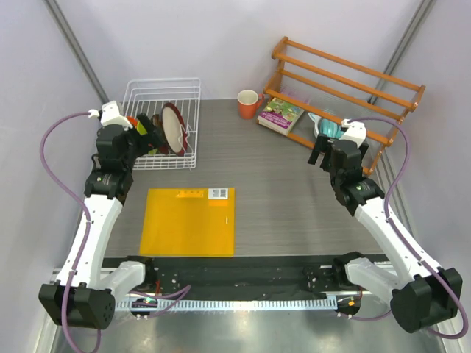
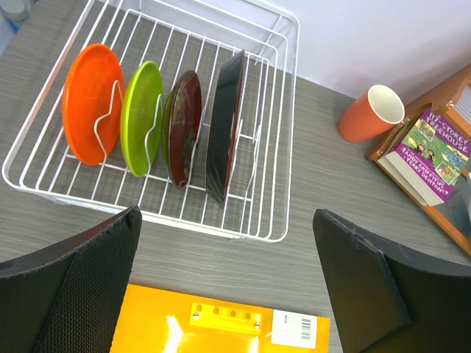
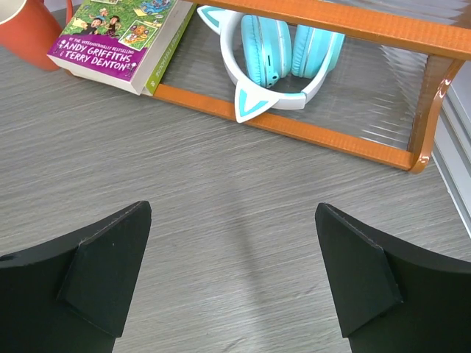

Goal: Unload the plates from the dish rack

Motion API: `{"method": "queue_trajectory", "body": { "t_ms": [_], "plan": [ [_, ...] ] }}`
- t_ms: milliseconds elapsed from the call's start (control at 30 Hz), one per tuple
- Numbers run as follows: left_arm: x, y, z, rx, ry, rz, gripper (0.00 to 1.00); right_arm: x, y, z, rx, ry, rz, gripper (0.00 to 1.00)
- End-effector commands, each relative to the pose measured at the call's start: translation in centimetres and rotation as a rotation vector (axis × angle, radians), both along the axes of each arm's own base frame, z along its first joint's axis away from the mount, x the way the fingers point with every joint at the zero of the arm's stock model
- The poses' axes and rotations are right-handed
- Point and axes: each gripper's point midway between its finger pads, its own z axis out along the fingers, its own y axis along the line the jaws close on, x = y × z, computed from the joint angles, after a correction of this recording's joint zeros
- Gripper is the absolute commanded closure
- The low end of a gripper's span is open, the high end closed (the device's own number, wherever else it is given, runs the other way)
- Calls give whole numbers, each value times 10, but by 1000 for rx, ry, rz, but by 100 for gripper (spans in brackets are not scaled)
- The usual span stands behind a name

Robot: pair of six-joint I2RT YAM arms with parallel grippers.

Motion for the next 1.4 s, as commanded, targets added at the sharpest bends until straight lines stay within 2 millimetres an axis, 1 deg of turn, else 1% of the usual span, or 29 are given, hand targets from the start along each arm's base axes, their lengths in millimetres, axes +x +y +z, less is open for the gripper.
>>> {"method": "queue_trajectory", "body": {
  "t_ms": [0, 67, 100, 133, 167, 200, 233, 300, 333, 400, 433, 500, 633, 667, 733, 767, 833, 867, 900, 967, 1000, 1067, 1133, 1167, 1233, 1267, 1300, 1333, 1367],
  "plan": [
    [0, 4, 10, 13, -24, 17, 1, 2, 4, 6, 16, -18, 8, 0],
    [3, 5, 10, -3, -22, 34, 1, 2, 4, 1, 14, -7, 9, 0],
    [6, 2, 3, 0, 6, 22, 1, 2, 4, 1, 14, -8, 8, 0],
    [8, 2, 7, -7, 10, 25, 1, 2, 4, -1, 12, -4, 6, 0],
    [10, 2, 5, -11, 27, 24, 1, 3, 4, -2, 10, 1, 8, 0],
    [14, -5, -4, -25, 66, -7, 0, 4, 4, -4, 7, 4, 9, 0],
    [15, -11, 0, -27, 66, -43, 0, 5, 5, -3, 5, 6, 10, 0],
    [19, -18, 0, -25, 75, -88, 0, 7, 5, -7, 1, 17, 6, 0],
    [21, -29, -1, -38, 69, -148, 1, 7, 6, -7, 1, 19, 11, 0],
    [27, -35, 3, -37, 43, -183, 0, 8, 6, -9, 3, 25, 10, 0],
    [32, -33, -3, -46, 55, -164, 1, 7, 6, -10, 2, 26, 10, 0],
    [40, -33, -2, -73, 47, -148, 0, 8, 5, -13, 1, 31, 4, 0],
    [57, -35, -13, -66, 65, -151, 0, 8, 5, -17, -5, 45, 7, 0],
    [65, -34, -22, -51, 81, -145, 0, 7, 5, -18, -6, 48, 7, 0],
    [73, -30, -28, -26, 94, -129, 1, 8, 5, -19, -5, 49, 6, 0],
    [82, -22, -41, 2, 119, -86, 5, 9, 6, -21, -5, 54, 8, 1],
    [90, -18, -49, 25, 139, -62, 9, 10, 6, -24, -9, 66, 8, 0],
    [97, -17, -57, 36, 146, -56, 25, 10, 7, -26, -9, 70, 10, 0],
    [102, -15, -61, 44, 154, -43, 26, 11, 7, -27, -10, 75, 9, 0],
    [108, -16, -66, 61, 160, -36, 16, 12, 9, -31, -10, 86, 17, 0],
    [112, -13, -72, 82, 169, -16, 18, 12, 9, -32, -11, 89, 17, 0],
    [117, -18, -74, 128, 160, -20, 30, 13, 9, -34, -14, 98, 19, 0],
    [121, -20, -77, 167, 161, 3, 28, 14, 9, -36, -16, 104, 18, 0],
    [124, -20, -78, 184, 152, 5, 30, 15, 10, -38, -19, 110, 20, 0],
    [130, -24, -86, 197, 157, 6, 36, 15, 9, -40, -24, 116, 16, 0],
    [133, -24, -85, 209, 153, 9, 45, 15, 8, -41, -26, 120, 13, 0],
    [136, -27, -87, 219, 154, 11, 46, 17, 9, -41, -27, 121, 15, 0],
    [140, -23, -93, 245, 166, 45, 46, 17, 9, -40, -27, 119, 15, 0],
    [144, -24, -91, 262, 161, 49, 51, 17, 8, -40, -30, 121, 12, 0]
  ]
}}
